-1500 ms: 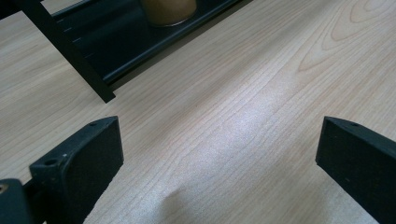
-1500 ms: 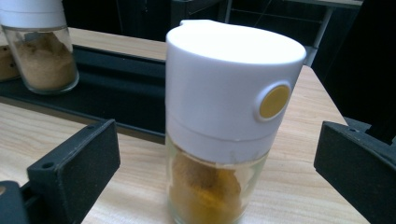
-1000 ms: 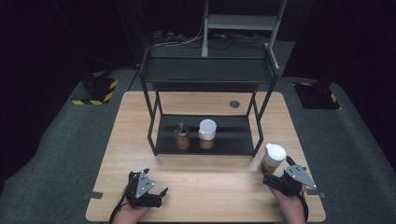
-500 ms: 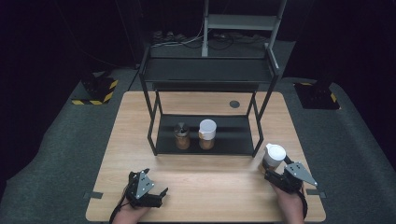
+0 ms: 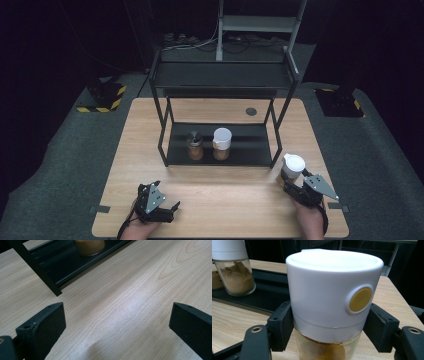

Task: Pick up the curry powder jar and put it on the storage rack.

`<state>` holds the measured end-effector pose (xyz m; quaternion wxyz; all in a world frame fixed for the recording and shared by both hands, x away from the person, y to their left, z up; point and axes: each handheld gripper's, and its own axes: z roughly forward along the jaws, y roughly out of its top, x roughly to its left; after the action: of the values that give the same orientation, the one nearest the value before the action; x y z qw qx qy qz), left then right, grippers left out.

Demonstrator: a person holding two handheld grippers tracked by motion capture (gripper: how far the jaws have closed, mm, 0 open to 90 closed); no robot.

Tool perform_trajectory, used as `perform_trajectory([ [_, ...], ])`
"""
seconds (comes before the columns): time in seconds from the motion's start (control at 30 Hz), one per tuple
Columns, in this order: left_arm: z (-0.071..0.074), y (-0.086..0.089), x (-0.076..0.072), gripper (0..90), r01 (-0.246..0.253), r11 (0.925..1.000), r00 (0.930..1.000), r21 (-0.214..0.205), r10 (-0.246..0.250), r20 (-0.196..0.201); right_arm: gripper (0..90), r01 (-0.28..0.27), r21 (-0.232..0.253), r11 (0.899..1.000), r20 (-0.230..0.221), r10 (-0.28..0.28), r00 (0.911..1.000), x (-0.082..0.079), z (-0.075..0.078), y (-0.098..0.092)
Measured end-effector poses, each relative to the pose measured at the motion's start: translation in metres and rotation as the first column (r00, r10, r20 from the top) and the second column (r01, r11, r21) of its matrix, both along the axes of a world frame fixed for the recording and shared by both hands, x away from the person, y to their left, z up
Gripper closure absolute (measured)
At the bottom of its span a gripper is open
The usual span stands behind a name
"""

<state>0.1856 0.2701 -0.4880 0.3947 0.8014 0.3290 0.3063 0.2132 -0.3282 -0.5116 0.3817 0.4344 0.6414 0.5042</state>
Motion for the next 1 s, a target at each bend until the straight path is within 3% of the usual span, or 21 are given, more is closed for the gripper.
perform_trajectory([
  [0.47,0.000,0.000,0.001,1.1,0.004,1.0000,1.0000,0.002,-0.004,-0.002,30.2,0.009,0.012,1.000,-0.006,-0.008,0.9999,0.001,0.001,0.001],
  [1.0,0.000,0.001,0.001,1.1,0.007,1.0000,1.0000,-0.001,-0.007,-0.005,30.2,-0.009,0.005,1.000,0.034,0.009,0.9994,-0.013,0.012,0.004],
])
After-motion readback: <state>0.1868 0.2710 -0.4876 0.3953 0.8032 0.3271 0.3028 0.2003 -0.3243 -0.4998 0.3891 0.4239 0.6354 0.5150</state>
